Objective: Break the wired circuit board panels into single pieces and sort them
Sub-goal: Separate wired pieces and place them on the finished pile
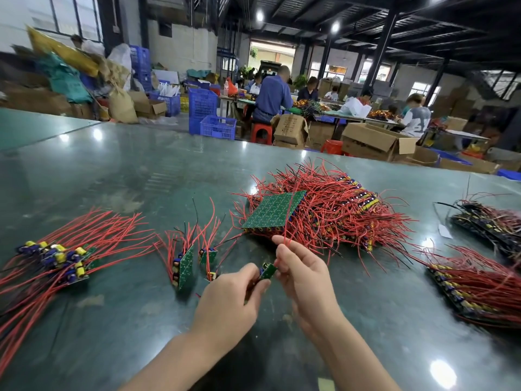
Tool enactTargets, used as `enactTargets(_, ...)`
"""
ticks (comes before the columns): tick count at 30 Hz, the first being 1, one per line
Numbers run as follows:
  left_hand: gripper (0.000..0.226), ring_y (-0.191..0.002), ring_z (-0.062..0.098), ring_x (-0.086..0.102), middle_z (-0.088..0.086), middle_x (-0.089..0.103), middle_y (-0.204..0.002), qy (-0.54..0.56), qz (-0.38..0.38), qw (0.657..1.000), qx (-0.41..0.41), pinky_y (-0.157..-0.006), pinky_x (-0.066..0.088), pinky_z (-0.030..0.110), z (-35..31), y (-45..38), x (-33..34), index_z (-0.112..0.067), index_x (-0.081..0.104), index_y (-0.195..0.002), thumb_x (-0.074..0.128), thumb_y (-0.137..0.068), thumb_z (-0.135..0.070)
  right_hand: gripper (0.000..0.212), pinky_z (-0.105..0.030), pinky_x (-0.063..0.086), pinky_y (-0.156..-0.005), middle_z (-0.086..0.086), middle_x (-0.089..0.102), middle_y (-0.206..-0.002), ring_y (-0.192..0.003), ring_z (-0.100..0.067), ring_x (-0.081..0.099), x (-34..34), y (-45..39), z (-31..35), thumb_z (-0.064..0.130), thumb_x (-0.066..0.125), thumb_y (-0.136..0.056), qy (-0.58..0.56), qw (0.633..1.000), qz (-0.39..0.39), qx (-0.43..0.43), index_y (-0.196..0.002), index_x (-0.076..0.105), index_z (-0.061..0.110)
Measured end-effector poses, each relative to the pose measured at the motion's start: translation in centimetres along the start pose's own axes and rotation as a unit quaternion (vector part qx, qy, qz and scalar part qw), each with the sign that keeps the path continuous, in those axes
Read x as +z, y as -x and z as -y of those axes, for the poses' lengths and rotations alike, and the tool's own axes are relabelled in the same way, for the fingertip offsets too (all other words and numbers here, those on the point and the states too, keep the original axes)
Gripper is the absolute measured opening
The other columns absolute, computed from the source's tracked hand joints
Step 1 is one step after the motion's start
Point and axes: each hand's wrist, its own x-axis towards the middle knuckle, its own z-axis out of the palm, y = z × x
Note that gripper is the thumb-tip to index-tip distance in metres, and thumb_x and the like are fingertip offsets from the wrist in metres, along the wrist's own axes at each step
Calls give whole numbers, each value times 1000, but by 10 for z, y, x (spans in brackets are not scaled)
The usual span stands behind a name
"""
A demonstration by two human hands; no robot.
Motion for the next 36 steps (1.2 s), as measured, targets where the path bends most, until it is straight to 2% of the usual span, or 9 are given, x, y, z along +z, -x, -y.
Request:
enactTargets(4,47,-67,24,41,-4,30,-44,-16,-8,1000,-2,-52,20,33,-2,-1,1,-35,25,-63,63,-89,-24,27,-16,47,-60,4,64,-63,-55,-4,51,-5,-2,5,6,62,-87,67,997,-29,-39,-72,77,21)
enactTargets(7,44,-55,18,38,-5,32,-44,-1,-2,1000,-7,-50,20,29,-5,-2,2,-30,27,-63,61,-91,-25,25,-14,46,-57,3,67,-65,-52,-4,50,-6,-1,3,8,65,-85,41,997,-61,-33,-72,78,24)
enactTargets(11,40,-49,8,30,-8,35,-47,144,17,988,-49,-50,22,24,-5,-3,-2,-19,36,-61,61,-91,-19,21,-15,46,-61,4,68,-70,-61,-5,53,-6,-2,6,10,65,-84,48,998,6,-35,-80,78,26)
enactTargets(14,34,-49,3,31,-11,35,-49,254,45,963,-80,-50,25,17,-8,-6,-9,-5,46,-62,58,-83,-28,24,-15,46,-62,8,67,-72,-63,-3,54,-5,-1,10,7,66,-83,91,992,74,-39,-80,77,29)
enactTargets(18,32,-36,1,25,-12,29,-44,326,90,932,-128,-38,21,9,-9,-10,-11,-1,46,-71,60,-87,-24,29,-11,46,-62,9,71,-73,-66,2,59,-3,1,7,-3,69,-78,98,990,24,-95,-59,69,19)
enactTargets(21,26,-35,1,23,-12,29,-42,328,104,929,-136,-37,20,9,-7,-11,-10,-3,44,-71,55,-94,-9,25,-11,46,-62,8,70,-69,-65,3,59,-4,0,8,-5,69,-77,92,991,13,-97,-62,68,16)
enactTargets(26,28,-37,1,24,-12,28,-44,309,112,937,-119,-39,21,10,-6,-11,-9,9,40,-74,53,-94,-6,26,-14,45,-58,8,67,-66,-58,-1,53,-10,-3,14,-3,71,-75,92,992,36,-81,-58,65,15)
enactTargets(33,30,-41,0,26,-12,31,-47,286,122,945,-102,-43,24,11,-8,-11,-11,-8,41,-67,55,-93,-5,18,-12,42,-55,6,61,-57,-53,-2,51,-14,-6,16,5,73,-73,101,992,40,-61,-60,69,16)
enactTargets(36,37,-48,2,26,-11,31,-52,273,117,951,-89,-49,25,14,-8,-10,-11,-16,38,-63,57,-92,-7,11,-11,41,-52,6,62,-55,-50,-1,51,-15,-7,17,18,77,-63,97,994,21,-53,-57,69,15)
